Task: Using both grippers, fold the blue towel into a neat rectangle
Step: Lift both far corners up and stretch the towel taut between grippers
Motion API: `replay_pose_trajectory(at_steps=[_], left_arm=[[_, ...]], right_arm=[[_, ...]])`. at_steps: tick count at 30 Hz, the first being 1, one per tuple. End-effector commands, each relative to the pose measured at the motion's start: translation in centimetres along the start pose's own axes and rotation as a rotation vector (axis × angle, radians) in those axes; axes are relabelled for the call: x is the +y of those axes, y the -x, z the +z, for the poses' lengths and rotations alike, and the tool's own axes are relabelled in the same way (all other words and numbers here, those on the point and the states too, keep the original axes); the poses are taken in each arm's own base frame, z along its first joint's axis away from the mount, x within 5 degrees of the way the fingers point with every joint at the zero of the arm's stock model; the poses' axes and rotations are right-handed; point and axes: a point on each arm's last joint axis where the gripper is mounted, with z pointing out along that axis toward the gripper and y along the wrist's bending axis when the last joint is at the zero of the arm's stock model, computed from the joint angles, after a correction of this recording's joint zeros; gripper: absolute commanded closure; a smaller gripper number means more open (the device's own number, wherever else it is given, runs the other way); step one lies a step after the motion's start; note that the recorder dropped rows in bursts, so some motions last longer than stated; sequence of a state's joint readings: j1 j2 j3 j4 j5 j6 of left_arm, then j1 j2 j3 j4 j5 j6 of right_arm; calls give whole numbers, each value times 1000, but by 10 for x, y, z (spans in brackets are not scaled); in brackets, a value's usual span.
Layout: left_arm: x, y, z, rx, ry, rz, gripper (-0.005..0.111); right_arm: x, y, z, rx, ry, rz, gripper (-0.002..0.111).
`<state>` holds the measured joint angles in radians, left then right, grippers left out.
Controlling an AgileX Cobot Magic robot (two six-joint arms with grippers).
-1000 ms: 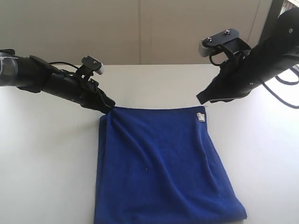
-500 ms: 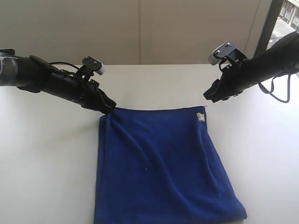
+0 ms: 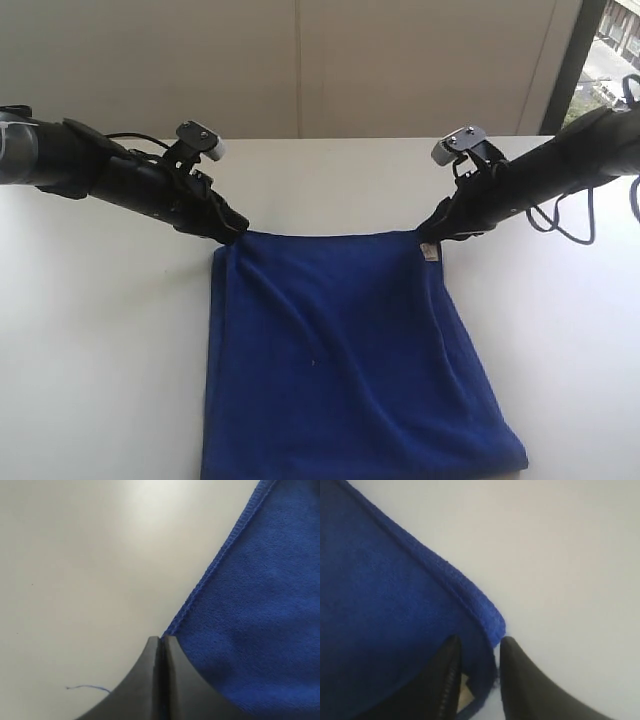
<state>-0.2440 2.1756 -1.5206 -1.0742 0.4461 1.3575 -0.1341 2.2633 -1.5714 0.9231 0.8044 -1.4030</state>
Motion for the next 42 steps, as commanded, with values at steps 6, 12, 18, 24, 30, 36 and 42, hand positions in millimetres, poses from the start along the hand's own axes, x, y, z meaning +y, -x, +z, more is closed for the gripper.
replay_pose_trajectory(at_steps=[6,12,18,24,30,36,42], left_arm=[[-5,16,-16,-40,-3,17,107],[-20,41,-48,-68,-41,72,107],[-33,43,-68,42,-90,76,107],[-51,47,-94,62,-125,94,107],[-77,51,-128,50,-155,87,107],[-107,50,-162,31,-216,105,107],[-142,47,-193,17,-290,142,107]], right_arm=[[9,15,-20,-40,37,-93,108],[21,38,-55,-80,-3,-143,108],[36,42,-77,-25,22,-150,108],[57,46,-104,-37,21,-161,108],[85,45,-131,-68,15,-157,108],[118,39,-160,-112,10,-158,108],[159,32,-196,-182,-16,-171,108]])
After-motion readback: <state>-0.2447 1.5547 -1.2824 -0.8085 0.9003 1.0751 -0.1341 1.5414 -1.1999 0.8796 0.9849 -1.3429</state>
